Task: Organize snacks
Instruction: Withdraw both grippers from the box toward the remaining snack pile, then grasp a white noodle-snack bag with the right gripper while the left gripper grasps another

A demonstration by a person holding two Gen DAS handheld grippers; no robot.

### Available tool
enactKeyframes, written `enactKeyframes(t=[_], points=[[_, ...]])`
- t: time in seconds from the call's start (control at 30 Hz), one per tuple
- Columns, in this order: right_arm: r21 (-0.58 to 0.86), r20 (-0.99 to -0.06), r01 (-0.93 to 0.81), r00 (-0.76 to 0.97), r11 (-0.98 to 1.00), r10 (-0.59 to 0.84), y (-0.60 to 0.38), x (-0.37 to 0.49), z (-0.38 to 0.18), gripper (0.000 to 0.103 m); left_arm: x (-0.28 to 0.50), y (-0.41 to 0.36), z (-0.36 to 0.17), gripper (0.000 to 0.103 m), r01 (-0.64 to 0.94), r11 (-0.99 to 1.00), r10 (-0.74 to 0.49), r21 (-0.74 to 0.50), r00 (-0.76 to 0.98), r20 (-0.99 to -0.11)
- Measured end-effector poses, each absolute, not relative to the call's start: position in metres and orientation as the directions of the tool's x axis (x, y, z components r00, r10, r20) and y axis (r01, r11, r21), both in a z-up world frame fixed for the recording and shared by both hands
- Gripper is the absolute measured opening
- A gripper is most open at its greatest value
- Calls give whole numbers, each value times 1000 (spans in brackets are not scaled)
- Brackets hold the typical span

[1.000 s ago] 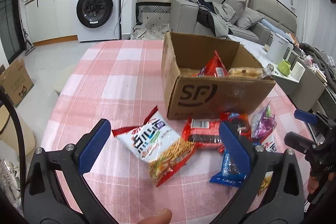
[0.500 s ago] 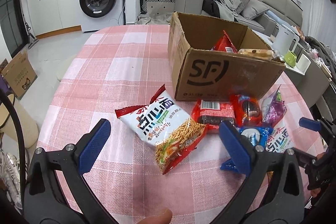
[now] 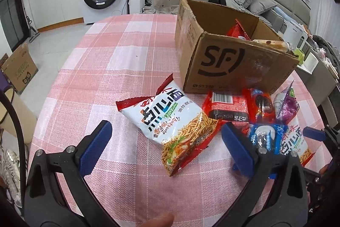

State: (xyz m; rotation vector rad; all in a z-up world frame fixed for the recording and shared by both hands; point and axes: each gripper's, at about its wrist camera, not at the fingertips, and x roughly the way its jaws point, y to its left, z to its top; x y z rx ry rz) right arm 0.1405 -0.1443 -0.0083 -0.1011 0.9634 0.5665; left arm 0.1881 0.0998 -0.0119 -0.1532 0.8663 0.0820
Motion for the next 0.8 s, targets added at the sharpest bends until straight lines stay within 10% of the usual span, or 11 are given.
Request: enactKeyframes(t=[0.8], points=[[229,-804,-521,374,822,462,-145,145,-18,60,213,118,-43,103,-190,961,-41,-198,614,-788]])
